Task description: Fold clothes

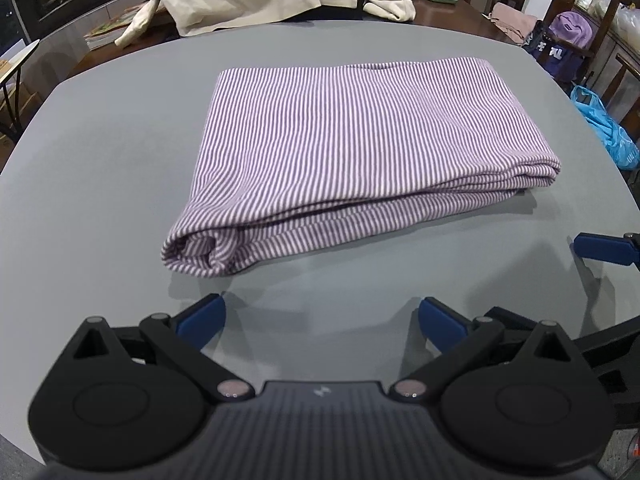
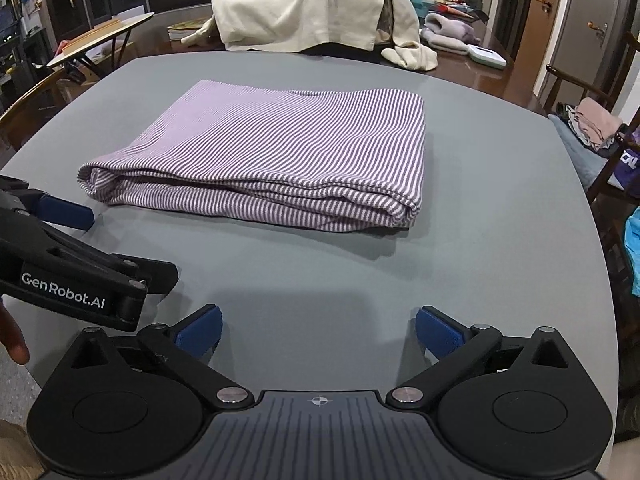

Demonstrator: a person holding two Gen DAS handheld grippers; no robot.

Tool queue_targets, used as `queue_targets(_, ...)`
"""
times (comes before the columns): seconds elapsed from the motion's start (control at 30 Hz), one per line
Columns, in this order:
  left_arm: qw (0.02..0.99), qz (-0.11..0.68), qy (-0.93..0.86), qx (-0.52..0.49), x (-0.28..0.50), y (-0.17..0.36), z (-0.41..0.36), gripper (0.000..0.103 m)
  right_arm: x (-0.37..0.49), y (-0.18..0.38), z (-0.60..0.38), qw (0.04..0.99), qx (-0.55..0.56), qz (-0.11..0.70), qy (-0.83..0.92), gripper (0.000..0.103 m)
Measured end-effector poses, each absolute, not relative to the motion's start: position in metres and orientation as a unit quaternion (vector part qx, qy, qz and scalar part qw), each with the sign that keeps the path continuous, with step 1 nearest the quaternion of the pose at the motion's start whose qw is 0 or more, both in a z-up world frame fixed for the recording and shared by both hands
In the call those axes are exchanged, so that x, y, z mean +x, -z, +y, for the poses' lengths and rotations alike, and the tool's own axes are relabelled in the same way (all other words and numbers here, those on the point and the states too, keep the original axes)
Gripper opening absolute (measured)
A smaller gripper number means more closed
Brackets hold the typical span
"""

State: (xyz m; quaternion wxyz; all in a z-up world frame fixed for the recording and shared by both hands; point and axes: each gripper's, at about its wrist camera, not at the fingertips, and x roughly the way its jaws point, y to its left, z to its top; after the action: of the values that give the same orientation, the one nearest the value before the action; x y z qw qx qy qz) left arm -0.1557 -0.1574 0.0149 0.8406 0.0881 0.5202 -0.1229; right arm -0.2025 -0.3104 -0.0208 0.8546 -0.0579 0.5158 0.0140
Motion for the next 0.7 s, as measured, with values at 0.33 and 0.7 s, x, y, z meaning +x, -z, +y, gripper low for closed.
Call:
queue_targets(0.33,0.822,0.539,0.173,0.057,-0.151,-0.021,-0.139,0.103,-0.198,0.014,-0.321,0.847,-0.038,0.529,-0.043,0.103)
queue_targets(0.7,0.800,0.556,0.170,-0.147,-0.068,-0.047,-0.052,0.096,-0.136,-0.031,-0.394,0.869,0.131,0.476,-0.007,0.103)
